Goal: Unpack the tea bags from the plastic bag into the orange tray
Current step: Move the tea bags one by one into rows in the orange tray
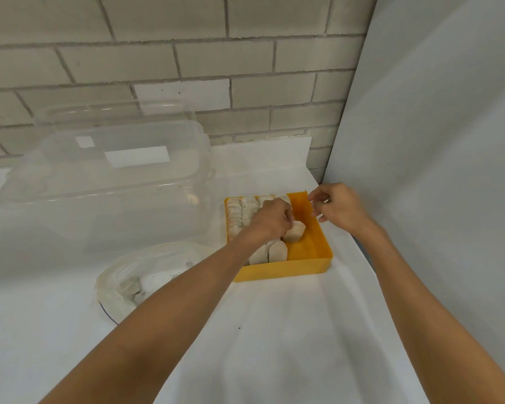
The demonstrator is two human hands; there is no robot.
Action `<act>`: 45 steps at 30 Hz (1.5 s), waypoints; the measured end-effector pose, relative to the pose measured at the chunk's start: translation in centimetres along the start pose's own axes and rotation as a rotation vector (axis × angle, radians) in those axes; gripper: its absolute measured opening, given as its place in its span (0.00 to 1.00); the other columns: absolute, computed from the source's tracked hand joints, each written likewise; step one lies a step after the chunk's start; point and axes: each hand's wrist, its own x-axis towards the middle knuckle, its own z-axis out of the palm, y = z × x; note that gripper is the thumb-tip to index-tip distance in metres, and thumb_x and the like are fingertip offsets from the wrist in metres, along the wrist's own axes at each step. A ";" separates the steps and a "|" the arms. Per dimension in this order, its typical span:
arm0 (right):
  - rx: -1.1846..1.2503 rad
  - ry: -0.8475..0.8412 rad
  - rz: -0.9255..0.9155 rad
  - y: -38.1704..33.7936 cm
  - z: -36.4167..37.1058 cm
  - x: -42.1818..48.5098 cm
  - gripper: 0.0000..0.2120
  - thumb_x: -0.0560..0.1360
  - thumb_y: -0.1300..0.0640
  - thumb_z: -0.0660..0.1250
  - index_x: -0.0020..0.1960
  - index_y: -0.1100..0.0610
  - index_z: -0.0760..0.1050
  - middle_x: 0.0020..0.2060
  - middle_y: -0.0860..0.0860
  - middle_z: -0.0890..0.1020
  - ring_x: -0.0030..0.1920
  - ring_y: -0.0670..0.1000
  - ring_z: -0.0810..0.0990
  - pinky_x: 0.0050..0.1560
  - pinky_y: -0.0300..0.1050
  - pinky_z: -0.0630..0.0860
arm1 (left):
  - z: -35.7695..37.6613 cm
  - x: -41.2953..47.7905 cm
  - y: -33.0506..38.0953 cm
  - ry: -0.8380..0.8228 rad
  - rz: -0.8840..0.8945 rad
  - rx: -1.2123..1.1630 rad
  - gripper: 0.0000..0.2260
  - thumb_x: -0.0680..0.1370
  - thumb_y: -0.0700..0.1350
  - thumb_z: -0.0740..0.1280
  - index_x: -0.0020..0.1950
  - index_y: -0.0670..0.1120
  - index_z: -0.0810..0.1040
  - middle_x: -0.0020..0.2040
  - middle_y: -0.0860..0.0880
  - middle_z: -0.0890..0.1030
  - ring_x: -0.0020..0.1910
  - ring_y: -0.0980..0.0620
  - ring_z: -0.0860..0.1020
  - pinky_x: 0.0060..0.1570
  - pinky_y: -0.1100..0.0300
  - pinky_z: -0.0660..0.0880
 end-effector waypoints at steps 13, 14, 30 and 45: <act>0.018 -0.032 0.009 0.0 0.3 -0.6 0.08 0.77 0.66 0.62 0.49 0.57 0.78 0.39 0.55 0.83 0.37 0.50 0.83 0.31 0.31 0.76 | -0.2 0.3 -1.3 0.130 -0.073 0.168 0.06 0.77 0.41 0.66 0.50 0.51 0.80 0.55 0.50 0.80 0.57 0.48 0.76 0.45 0.56 0.70; 0.020 -0.034 0.008 0.1 0.4 -0.6 0.07 0.77 0.66 0.62 0.49 0.57 0.78 0.39 0.55 0.83 0.37 0.50 0.83 0.31 0.31 0.76 | -0.1 0.3 -1.3 0.127 -0.072 0.173 0.07 0.77 0.40 0.65 0.50 0.51 0.80 0.55 0.50 0.80 0.57 0.48 0.75 0.45 0.56 0.69; 0.038 -0.062 -0.017 -1.5 0.8 -1.6 0.07 0.77 0.66 0.63 0.50 0.59 0.79 0.37 0.53 0.82 0.36 0.47 0.82 0.31 0.31 0.77 | -1.6 -1.5 -1.6 0.182 0.030 0.003 0.10 0.75 0.42 0.67 0.56 0.48 0.76 0.50 0.51 0.80 0.52 0.50 0.77 0.51 0.50 0.76; 0.053 -0.424 -0.346 -12.2 10.2 -7.2 0.09 0.75 0.63 0.65 0.52 0.56 0.81 0.39 0.44 0.80 0.33 0.32 0.76 0.37 0.25 0.70 | -10.8 -16.0 -10.3 0.143 0.011 -0.175 0.05 0.75 0.39 0.70 0.48 0.48 0.82 0.40 0.54 0.84 0.30 0.62 0.77 0.34 0.75 0.70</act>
